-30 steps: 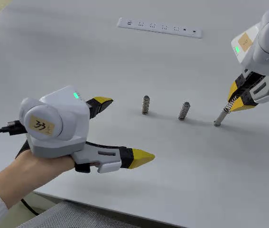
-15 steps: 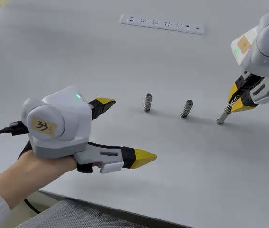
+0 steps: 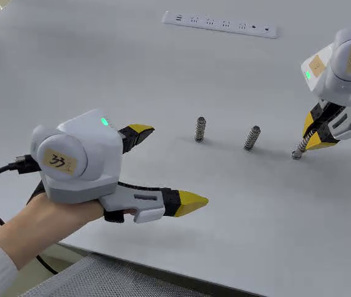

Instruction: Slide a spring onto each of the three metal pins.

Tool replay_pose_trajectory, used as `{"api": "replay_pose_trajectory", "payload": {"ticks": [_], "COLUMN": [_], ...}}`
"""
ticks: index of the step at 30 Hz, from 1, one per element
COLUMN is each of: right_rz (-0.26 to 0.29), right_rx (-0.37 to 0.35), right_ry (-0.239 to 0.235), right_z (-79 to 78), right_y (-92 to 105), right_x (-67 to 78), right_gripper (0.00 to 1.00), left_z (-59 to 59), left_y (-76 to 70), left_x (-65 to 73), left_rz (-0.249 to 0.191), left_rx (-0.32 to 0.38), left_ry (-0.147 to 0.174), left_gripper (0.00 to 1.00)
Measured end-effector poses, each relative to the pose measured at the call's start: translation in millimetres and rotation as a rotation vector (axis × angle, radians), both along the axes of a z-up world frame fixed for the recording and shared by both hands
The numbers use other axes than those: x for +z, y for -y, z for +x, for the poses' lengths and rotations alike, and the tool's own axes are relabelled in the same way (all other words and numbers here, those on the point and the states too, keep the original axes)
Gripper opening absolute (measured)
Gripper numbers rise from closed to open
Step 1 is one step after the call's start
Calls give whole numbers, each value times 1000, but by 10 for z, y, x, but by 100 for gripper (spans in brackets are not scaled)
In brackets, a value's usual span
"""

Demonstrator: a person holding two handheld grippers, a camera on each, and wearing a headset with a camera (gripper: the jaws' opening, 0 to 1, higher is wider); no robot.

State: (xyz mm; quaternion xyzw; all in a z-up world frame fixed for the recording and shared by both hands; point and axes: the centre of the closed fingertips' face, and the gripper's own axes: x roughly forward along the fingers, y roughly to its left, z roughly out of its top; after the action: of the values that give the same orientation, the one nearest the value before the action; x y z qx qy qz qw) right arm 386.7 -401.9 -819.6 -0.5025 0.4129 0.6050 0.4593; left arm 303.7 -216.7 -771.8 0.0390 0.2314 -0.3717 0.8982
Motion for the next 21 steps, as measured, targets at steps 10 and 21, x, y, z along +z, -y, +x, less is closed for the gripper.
{"api": "replay_pose_trajectory", "payload": {"ticks": [10,21], "right_rz": [-4,-8], "right_rx": [-10,-16], "right_ry": [-12,-11], "right_z": [-51,-82], "right_y": [-13,-4], "right_x": [-69,-98], "right_gripper": [7,7], "left_z": [6,-16], "left_y": [-2,4], "left_x": [-16,-41], "left_rz": [1,-3], "left_rx": [-7,-13], "left_ry": [-6,-16], "left_gripper": [90,89]}}
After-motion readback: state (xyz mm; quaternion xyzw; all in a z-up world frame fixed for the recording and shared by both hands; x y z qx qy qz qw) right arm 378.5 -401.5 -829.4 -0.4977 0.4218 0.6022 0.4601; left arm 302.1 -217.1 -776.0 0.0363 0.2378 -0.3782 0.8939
